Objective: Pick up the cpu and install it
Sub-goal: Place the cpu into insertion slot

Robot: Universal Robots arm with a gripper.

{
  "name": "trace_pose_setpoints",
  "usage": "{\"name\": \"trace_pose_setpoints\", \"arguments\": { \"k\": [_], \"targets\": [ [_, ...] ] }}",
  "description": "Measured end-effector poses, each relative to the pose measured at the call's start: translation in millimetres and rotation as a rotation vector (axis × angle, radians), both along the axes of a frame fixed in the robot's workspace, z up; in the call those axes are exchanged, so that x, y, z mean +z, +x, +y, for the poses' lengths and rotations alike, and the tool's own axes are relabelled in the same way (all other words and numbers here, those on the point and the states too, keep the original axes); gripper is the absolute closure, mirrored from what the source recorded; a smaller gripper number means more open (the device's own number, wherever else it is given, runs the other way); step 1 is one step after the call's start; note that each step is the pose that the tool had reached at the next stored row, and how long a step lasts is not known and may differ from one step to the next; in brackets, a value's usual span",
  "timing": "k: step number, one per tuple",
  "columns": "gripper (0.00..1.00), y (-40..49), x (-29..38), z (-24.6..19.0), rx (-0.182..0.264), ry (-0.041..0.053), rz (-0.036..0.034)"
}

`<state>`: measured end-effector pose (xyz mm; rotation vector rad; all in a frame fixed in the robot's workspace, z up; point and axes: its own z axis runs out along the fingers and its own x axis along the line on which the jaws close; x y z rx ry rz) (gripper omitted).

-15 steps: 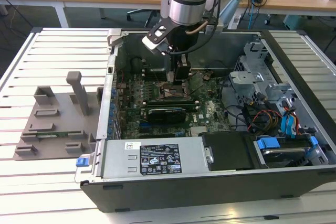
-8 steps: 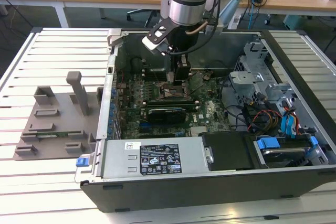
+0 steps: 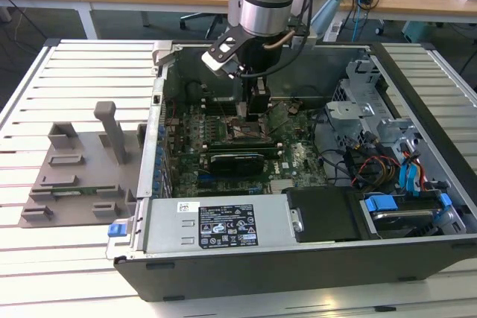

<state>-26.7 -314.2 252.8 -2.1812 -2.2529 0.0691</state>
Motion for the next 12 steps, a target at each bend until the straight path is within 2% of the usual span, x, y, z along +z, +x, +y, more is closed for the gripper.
{"name": "trace_pose_setpoints", "arguments": {
  "k": [5, 9, 12],
  "targets": [
    [0.45, 0.0, 0.0, 0.0, -0.068, -0.0001, 0.0001],
    [0.45, 0.0, -0.2, 0.0, -0.071, 0.0000, 0.0001],
    [0.45, -0.2, -2.7, 0.0, -0.071, -0.0003, 0.0001]
  ]
}}
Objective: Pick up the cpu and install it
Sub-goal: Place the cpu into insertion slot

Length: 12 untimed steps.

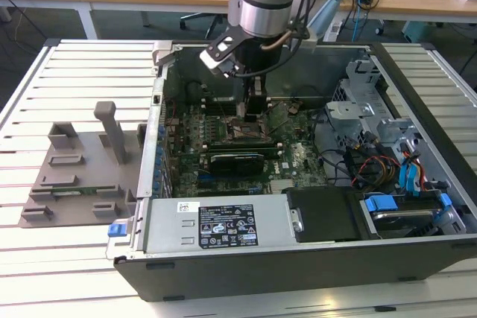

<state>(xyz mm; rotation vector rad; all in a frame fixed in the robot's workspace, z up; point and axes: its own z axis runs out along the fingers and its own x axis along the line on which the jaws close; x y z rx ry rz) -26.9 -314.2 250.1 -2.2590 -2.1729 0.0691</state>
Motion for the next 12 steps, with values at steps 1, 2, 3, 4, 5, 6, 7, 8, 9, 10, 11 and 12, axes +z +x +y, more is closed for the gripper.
{"name": "trace_pose_setpoints", "arguments": {
  "k": [1, 2, 3, 4, 5, 6, 7, 8, 9, 10, 11, 12],
  "targets": [
    [0.45, 0.0, -0.5, 0.0, 0.000, 0.0000, 0.0000],
    [0.45, -0.1, -1.0, 0.0, 0.000, -0.0001, 0.0000],
    [0.45, -0.1, -1.8, 0.0, 0.000, -0.0001, 0.0000],
    [0.45, -0.1, -2.5, 0.0, 0.000, -0.0001, 0.0000],
    [0.45, -0.1, -2.9, 0.0, 0.000, -0.0001, 0.0000],
    [0.45, 0.0, -3.2, 0.0, 0.000, -0.0001, 0.0000],
    [0.45, -0.1, -3.7, 0.0, 0.000, -0.0002, 0.0000],
    [0.45, -0.1, -4.0, 0.0, 0.000, -0.0003, 0.0001],
    [0.45, -0.1, -4.3, 0.0, 0.000, -0.0002, 0.0000],
    [0.45, -0.1, -4.7, 0.0, 0.000, -0.0001, -0.0001],
    [0.45, 0.0, -5.3, 0.0, 0.000, 0.0001, -0.0001],
    [0.45, -0.1, -6.3, 0.0, 0.000, -0.0001, 0.0000]
  ]
}}
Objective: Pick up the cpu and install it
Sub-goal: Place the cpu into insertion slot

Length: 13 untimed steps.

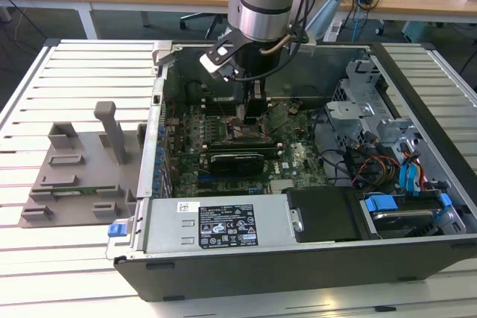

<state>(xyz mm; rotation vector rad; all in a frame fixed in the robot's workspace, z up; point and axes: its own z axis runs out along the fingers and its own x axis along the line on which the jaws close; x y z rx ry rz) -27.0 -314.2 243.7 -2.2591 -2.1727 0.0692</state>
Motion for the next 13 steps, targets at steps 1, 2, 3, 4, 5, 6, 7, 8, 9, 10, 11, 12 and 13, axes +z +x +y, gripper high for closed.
{"name": "trace_pose_setpoints", "arguments": {
  "k": [1, 2, 3, 4, 5, 6, 7, 8, 9, 10, 11, 12, 13],
  "targets": [
    [0.45, 0.0, -0.6, 0.0, 0.000, 0.0000, 0.0000],
    [0.45, 0.0, -0.9, 0.0, 0.000, -0.0001, 0.0001],
    [0.45, 0.0, -1.2, 0.0, 0.000, -0.0001, 0.0001],
    [0.45, 0.0, -1.5, 0.0, 0.000, -0.0001, 0.0000],
    [0.45, 0.0, -1.8, 0.0, 0.000, -0.0001, 0.0001],
    [0.45, 0.0, -2.1, 0.0, 0.000, -0.0001, 0.0000],
    [0.45, 0.0, -2.4, 0.0, 0.000, -0.0001, 0.0000],
    [0.45, 0.0, -2.9, 0.0, 0.000, -0.0001, 0.0000],
    [0.45, 0.0, -3.2, 0.0, 0.000, -0.0001, 0.0000],
    [0.45, 0.0, -3.4, 0.0, 0.000, 0.0000, 0.0000],
    [0.45, 0.0, -3.7, 0.0, 0.000, -0.0001, 0.0001],
    [0.45, 0.0, -3.9, 0.0, 0.000, -0.0001, 0.0000],
    [0.45, 0.0, -4.3, 0.0, 0.000, 0.0000, 0.0000]
  ]
}}
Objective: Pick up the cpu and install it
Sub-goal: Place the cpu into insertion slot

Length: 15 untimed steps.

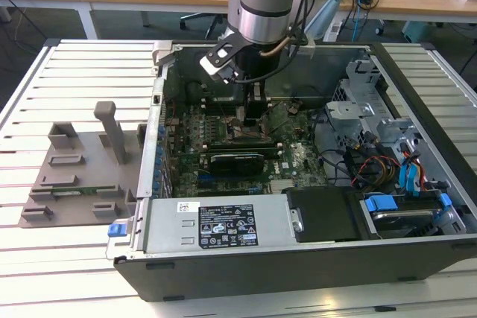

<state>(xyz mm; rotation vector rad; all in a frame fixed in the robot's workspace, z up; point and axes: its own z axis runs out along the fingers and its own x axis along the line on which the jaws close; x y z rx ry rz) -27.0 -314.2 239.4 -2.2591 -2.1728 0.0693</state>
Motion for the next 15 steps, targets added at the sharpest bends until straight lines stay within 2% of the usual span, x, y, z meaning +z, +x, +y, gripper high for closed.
{"name": "trace_pose_setpoints", "arguments": {
  "k": [9, 11, 12, 15],
  "targets": [
    [0.45, 0.0, -3.1, 0.0, 0.000, 0.0000, 0.0000],
    [0.45, 0.0, -7.4, 0.0, 0.000, 0.0000, 0.0000],
    [0.45, 0.0, -16.1, 0.0, 0.001, 0.0000, 0.0000],
    [0.45, 0.0, -17.9, 0.2, 0.025, 0.0000, 0.0000]
  ]
}}
